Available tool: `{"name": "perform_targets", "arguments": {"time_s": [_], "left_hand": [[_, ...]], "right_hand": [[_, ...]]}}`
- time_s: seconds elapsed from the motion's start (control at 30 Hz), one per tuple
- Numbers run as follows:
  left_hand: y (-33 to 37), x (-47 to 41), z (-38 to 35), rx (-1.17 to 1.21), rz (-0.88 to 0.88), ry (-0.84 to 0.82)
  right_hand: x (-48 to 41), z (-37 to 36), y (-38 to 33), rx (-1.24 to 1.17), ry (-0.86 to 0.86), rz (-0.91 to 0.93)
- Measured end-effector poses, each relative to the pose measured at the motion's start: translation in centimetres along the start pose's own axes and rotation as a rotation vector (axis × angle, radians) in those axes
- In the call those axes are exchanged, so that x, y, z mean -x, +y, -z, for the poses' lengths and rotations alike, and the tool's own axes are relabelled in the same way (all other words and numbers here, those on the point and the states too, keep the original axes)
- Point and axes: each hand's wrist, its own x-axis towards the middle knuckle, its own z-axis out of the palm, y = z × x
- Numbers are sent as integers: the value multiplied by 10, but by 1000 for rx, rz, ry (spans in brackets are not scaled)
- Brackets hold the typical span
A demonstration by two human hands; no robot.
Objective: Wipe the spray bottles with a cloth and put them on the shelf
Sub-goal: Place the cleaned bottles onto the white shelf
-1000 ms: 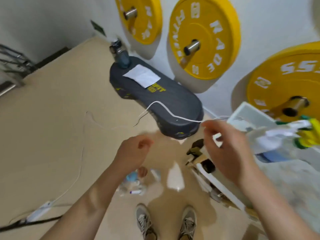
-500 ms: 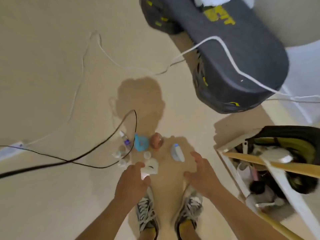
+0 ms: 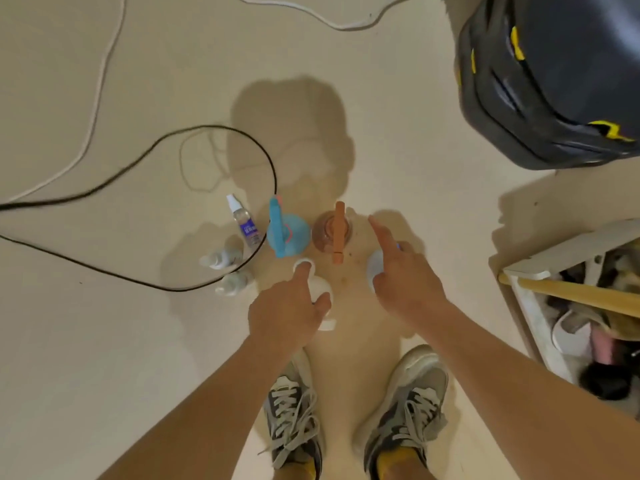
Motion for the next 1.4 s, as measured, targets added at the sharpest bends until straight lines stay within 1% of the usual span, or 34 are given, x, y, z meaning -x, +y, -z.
{"name": "perform_targets", "arguments": {"time_s": [0.07, 0.17, 0.2, 0.27, 0.33, 0.37, 0.4, 0.47, 0.57, 0.63, 0.7, 0.83, 0.97, 1.0, 1.07, 1.1, 1.17, 1.3, 1.4], "left_hand": [[-1, -6, 2, 41, 57, -3], [9, -23, 9, -42, 73, -72], [14, -31, 13, -78, 75, -98], [23, -51, 22, -94, 87, -153], [26, -66, 27, -24, 124, -217], [27, -71, 27, -11, 129, -237], [28, -72, 27, -25, 123, -249], [28, -70, 21, -38, 145, -209], [20, -58, 16, 98, 218, -75], [18, -43, 18, 203, 235, -17], [22, -24, 21, 227, 200, -1], [43, 30, 49, 274, 165, 11], [79, 111, 108, 243, 88, 22], [91, 134, 126, 224, 54, 22], [116, 181, 167, 178, -24, 27], [129, 204, 187, 149, -66, 35], [150, 251, 226, 104, -156, 75], [190, 332, 304, 121, -314, 168], [219, 388, 356, 57, -471, 263]], "right_hand": [[-1, -1, -3, 44, -2, 36], [-2, 3, -8, 67, -9, 86], [-4, 4, -9, 26, -19, 84], [-11, 6, -13, -156, -16, 15], [-19, 7, -23, -335, 2, -85], [-22, 5, -30, -350, -8, -113], [-26, 2, -37, -315, -27, -116], [-31, -6, -51, -201, -12, -89], [-33, -10, -57, -85, 65, -86], [-23, -5, -46, -104, 106, -104], [-5, 4, -32, -195, 167, -124], [52, 37, -16, -341, 312, -137], [127, 97, -9, -421, 467, -136], [149, 119, -9, -409, 517, -118], [196, 168, -16, -395, 674, -72], [221, 194, -22, -390, 727, -78], [271, 238, -34, -369, 759, -106], [371, 310, -54, -361, 907, -89], [449, 361, -68, -381, 1003, -102]]}}
